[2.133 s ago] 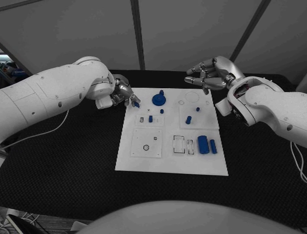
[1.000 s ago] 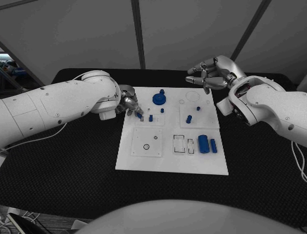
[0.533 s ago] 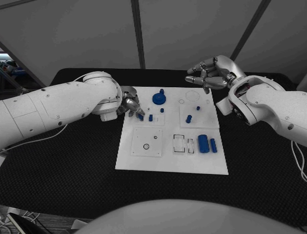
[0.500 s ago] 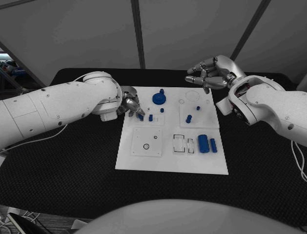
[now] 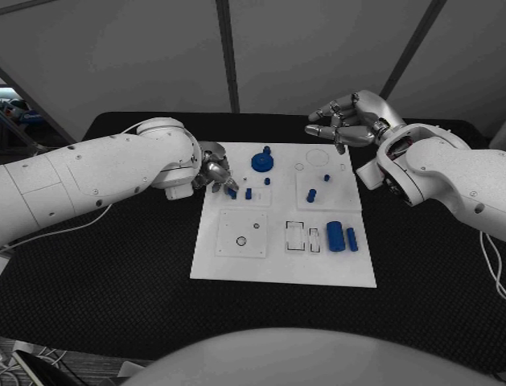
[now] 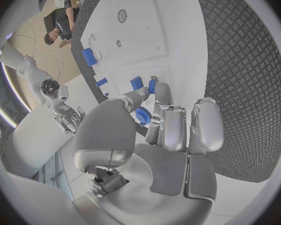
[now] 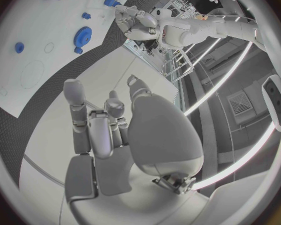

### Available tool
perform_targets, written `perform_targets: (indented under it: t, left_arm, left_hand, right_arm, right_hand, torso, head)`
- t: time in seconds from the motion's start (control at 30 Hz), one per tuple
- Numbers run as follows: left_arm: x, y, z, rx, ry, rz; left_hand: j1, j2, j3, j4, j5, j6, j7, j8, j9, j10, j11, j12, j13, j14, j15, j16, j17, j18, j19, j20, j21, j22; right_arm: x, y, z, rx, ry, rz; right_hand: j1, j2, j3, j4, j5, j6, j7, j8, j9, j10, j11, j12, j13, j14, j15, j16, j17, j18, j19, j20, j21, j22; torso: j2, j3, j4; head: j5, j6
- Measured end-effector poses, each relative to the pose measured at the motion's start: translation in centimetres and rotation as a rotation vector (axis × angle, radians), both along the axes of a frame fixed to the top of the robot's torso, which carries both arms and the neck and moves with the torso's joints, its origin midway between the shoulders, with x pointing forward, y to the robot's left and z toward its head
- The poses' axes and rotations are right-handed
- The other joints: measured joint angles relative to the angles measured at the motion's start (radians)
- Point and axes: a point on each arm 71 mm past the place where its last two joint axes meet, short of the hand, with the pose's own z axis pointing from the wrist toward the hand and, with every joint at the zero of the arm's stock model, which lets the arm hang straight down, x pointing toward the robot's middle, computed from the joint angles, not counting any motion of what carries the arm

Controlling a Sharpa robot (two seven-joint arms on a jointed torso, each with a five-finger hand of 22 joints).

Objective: Assemble the parts on the task board

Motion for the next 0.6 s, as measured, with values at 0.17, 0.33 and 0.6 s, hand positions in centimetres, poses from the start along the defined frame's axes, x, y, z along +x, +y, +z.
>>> perform_targets:
  t: [0.17, 0.33, 0.6]
  left_arm:
    - [-0.02, 0.0, 0.0, 0.003, 0.006, -0.003]
    - [-0.1, -0.02, -0.11, 0.009, 0.017, -0.01]
    - [-0.13, 0.01, -0.13, 0.012, 0.022, -0.013]
  left_hand:
    - [0.0, 0.0, 0.0, 0.0, 0.0, 0.0, 0.0, 0.003, 0.0, 0.0, 0.0, 0.0, 0.001, 0.0, 0.0, 0.0, 0.0, 0.0, 0.0, 0.0, 0.0, 0.0]
    - [0.0, -0.001, 0.0, 0.0, 0.008, 0.004, -0.004, 0.005, 0.0, 0.003, 0.003, 0.0, 0.005, 0.0, 0.0, 0.0, 0.0, 0.0, 0.0, 0.0, 0.004, 0.0]
    - [0.002, -0.011, 0.003, 0.003, 0.012, 0.004, -0.004, 0.005, 0.003, 0.003, 0.003, 0.004, 0.01, 0.0, 0.0, 0.0, 0.0, 0.0, 0.004, -0.004, 0.004, 0.0]
  right_arm:
    - [0.0, 0.0, -0.01, 0.0, 0.001, 0.001]
    - [0.0, 0.0, -0.01, -0.001, 0.001, 0.001]
    - [0.02, 0.0, -0.03, -0.001, 0.003, 0.002]
  right_hand:
    - [0.0, 0.0, 0.0, 0.0, 0.0, 0.0, 0.0, 0.0, 0.0, 0.0, 0.0, 0.0, 0.0, 0.0, 0.0, 0.0, 0.0, 0.0, 0.0, 0.0, 0.0, 0.0]
    - [0.0, 0.0, 0.0, 0.0, 0.0, 0.0, 0.0, 0.0, 0.0, 0.0, 0.0, 0.0, 0.0, 0.0, 0.0, 0.0, 0.0, 0.0, 0.0, 0.0, 0.0, 0.0]
    - [0.0, 0.0, 0.0, 0.0, 0.0, 0.0, 0.0, 0.0, 0.0, 0.0, 0.0, 0.0, 0.0, 0.0, 0.0, 0.0, 0.0, 0.0, 0.0, 0.0, 0.0, 0.0]
  torso:
    - [0.0, 0.0, 0.0]
    - [0.0, -0.0002, -0.0001]
    - [0.0, -0.0004, -0.0001]
  head:
    - [0.0, -0.002]
    - [0.0, -0.002]
    - [0.001, -0.003]
